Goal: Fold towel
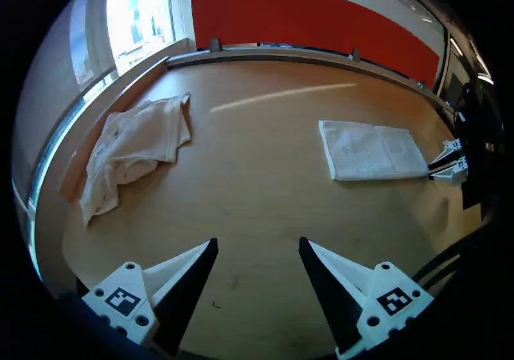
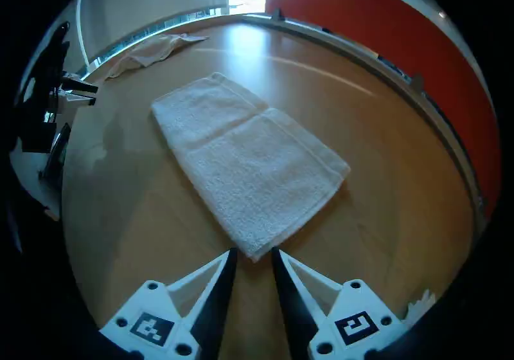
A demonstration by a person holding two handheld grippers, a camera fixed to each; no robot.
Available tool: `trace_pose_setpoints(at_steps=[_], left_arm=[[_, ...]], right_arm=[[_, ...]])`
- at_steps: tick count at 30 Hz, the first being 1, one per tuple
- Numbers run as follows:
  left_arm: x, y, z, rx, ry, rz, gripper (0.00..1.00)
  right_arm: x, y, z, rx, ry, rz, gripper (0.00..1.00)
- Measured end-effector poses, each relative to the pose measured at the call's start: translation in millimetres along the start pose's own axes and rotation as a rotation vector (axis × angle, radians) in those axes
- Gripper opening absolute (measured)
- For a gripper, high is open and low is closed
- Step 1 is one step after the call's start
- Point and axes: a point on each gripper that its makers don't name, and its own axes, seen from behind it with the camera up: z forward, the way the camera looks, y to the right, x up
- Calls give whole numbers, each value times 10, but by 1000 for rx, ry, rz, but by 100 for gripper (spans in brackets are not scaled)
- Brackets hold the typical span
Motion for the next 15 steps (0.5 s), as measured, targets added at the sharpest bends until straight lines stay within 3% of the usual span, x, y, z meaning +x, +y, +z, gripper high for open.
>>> trace_pose_setpoints(at_steps=[15], left_arm=[[-15, -40, -30, 1, -2, 3, 93]], right_arm=[[4, -14, 3, -3, 18, 12, 4]])
